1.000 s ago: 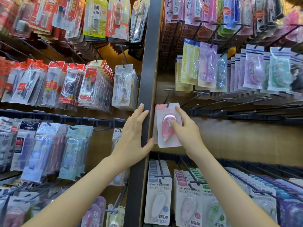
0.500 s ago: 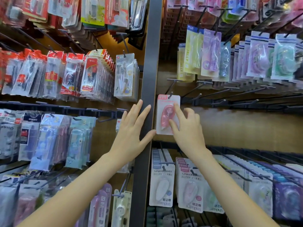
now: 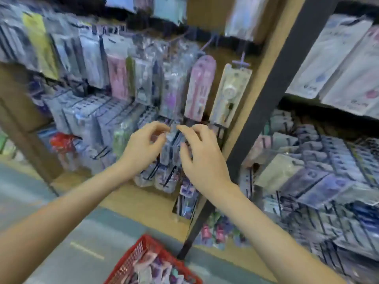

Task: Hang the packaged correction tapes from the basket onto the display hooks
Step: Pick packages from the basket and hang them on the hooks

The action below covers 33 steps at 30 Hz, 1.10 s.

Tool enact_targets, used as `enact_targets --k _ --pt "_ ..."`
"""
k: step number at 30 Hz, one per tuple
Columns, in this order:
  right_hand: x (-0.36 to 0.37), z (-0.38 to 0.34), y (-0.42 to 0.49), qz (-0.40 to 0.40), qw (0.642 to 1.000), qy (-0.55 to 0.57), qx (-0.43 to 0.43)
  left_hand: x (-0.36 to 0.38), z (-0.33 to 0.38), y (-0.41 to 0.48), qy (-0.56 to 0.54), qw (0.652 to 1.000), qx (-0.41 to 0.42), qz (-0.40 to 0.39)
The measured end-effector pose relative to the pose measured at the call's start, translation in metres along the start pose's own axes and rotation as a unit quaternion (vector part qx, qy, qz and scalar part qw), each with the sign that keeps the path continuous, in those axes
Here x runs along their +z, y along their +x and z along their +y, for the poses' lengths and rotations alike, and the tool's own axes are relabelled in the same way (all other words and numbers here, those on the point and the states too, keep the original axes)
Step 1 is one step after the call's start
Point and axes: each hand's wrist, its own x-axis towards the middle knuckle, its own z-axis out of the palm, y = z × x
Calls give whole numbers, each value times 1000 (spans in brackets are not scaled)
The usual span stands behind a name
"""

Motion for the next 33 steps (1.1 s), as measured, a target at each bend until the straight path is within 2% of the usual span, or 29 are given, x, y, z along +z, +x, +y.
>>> enact_targets --k 4,7,9,12,15,18,21,27,30,33 --pt "122 40 -81 -123 988 40 84 49 -120 -91 -4 985 -170 -38" --pt "217 74 -164 -244 956 51 157 94 -205 -177 2 947 -309 -93" --pt "274 95 -230 -300 927 59 216 124 -260 -236 33 919 -372 -128" --pt "337 126 -338 -351 875 74 326 171 -329 -325 83 879 -432 -183" --pt "377 157 -431 -425 807 73 404 224 -385 -402 119 835 -476 -248" --pt "414 183 -502 -484 759 74 430 282 -434 -450 129 805 -500 -291" --pt "456 203 -542 -517 730 70 441 329 -478 -467 174 797 -506 -281" --pt "564 226 -579 -543 750 15 377 402 -566 -470 289 802 -459 -250" --pt "591 229 -585 -541 756 -30 368 432 -594 -465 335 779 -469 -246" --pt "593 232 -587 -533 763 -7 365 439 -601 -457 347 762 -493 -237"
